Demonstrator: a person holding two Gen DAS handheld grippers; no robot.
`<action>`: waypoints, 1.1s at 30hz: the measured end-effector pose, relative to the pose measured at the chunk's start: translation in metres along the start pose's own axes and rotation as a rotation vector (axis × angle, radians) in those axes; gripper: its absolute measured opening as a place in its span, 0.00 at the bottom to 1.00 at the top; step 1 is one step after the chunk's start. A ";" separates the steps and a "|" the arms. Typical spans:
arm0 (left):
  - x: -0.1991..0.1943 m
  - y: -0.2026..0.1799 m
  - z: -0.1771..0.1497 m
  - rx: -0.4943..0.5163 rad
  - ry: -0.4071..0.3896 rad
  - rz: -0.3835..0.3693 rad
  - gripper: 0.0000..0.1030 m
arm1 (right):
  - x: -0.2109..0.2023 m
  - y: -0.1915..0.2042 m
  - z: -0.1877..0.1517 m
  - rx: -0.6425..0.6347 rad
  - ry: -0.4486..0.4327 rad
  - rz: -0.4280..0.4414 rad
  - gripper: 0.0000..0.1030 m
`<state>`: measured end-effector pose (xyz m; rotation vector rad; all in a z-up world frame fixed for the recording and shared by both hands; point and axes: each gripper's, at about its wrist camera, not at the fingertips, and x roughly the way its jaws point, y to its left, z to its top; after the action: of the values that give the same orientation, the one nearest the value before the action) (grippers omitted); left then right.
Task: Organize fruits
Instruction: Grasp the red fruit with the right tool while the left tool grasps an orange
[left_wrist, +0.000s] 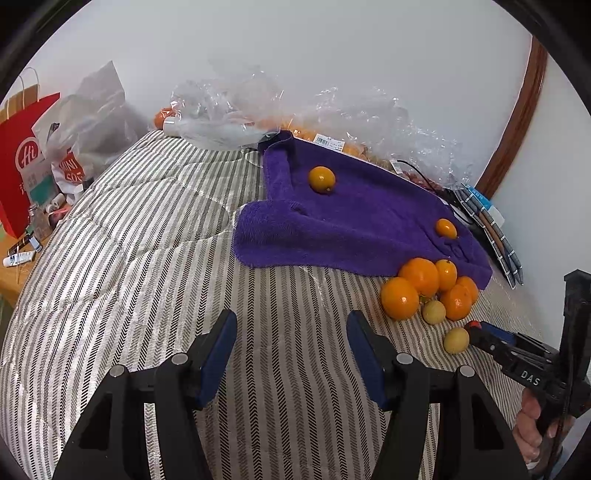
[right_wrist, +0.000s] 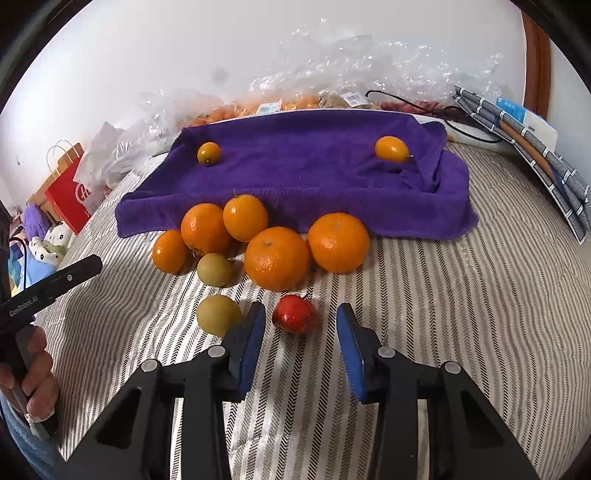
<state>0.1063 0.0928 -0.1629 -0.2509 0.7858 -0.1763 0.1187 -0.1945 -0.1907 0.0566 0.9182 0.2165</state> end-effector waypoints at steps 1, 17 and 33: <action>0.000 0.000 0.000 0.000 0.002 -0.001 0.58 | 0.002 0.000 0.000 -0.002 0.003 -0.006 0.36; 0.004 -0.022 0.000 0.010 0.120 -0.103 0.56 | -0.020 -0.029 -0.012 -0.014 -0.027 -0.055 0.25; 0.058 -0.096 0.014 0.241 0.129 -0.013 0.53 | -0.034 -0.063 -0.020 0.068 -0.082 -0.028 0.25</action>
<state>0.1509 -0.0117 -0.1650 -0.0170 0.8827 -0.2997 0.0929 -0.2641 -0.1849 0.1144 0.8438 0.1554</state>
